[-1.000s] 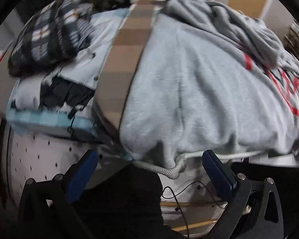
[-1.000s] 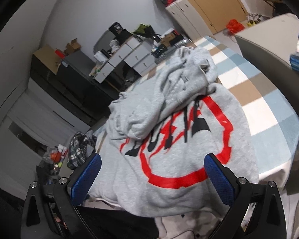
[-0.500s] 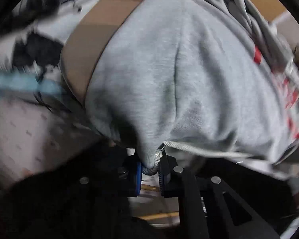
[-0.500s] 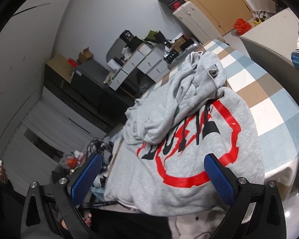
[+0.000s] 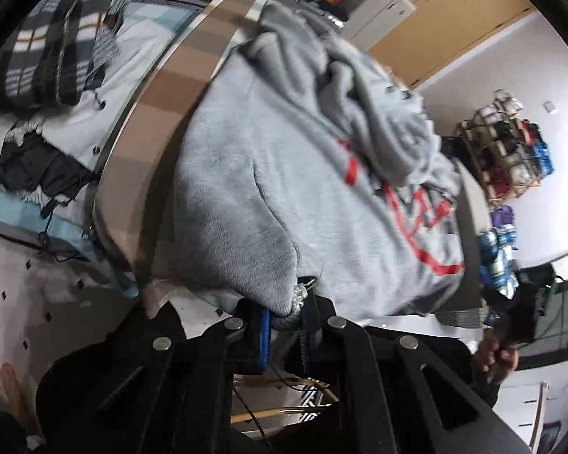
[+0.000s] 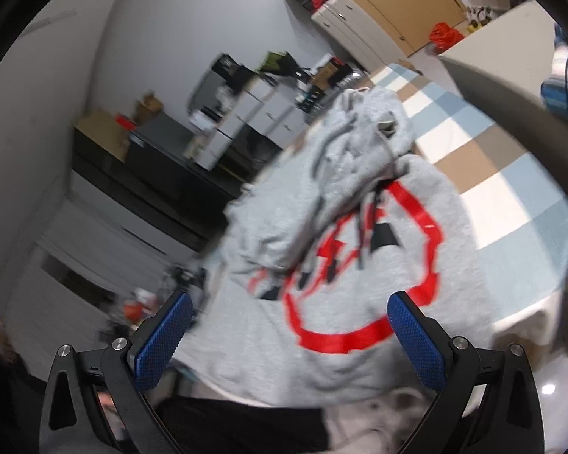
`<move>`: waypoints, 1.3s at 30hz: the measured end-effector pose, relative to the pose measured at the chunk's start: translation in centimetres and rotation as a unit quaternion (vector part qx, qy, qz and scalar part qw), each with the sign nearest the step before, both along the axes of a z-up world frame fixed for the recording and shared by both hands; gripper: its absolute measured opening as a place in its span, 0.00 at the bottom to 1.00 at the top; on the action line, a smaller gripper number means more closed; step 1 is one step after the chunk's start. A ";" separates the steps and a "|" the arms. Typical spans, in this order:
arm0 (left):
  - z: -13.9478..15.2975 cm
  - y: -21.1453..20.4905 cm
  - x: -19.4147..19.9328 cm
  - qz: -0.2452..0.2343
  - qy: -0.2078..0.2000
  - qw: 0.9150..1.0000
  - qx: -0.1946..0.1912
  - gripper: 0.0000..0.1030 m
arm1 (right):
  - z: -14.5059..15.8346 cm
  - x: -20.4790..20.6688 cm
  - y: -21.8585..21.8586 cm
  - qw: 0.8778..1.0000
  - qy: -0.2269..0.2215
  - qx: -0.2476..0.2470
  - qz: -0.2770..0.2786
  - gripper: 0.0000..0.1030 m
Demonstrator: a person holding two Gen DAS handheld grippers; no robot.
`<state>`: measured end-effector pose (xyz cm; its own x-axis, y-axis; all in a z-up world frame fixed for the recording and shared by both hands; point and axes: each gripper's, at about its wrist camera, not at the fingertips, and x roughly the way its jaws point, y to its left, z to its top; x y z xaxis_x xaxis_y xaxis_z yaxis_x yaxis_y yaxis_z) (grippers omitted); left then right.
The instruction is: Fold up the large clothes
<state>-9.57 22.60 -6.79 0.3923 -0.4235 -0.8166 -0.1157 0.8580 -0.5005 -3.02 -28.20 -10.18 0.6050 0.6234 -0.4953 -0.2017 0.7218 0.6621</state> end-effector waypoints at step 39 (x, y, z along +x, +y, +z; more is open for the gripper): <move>-0.3 2.6 0.5 -0.023 -0.005 1.000 0.015 0.07 | -9.8 2.5 -4.5 0.937 0.204 0.126 0.252 0.22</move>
<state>-9.06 25.21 -7.09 0.3808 -0.4166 -0.8255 -0.0708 0.8770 -0.4752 -0.52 -32.73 -20.01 -0.0069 0.9076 -0.4198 -0.1678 0.4128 0.8953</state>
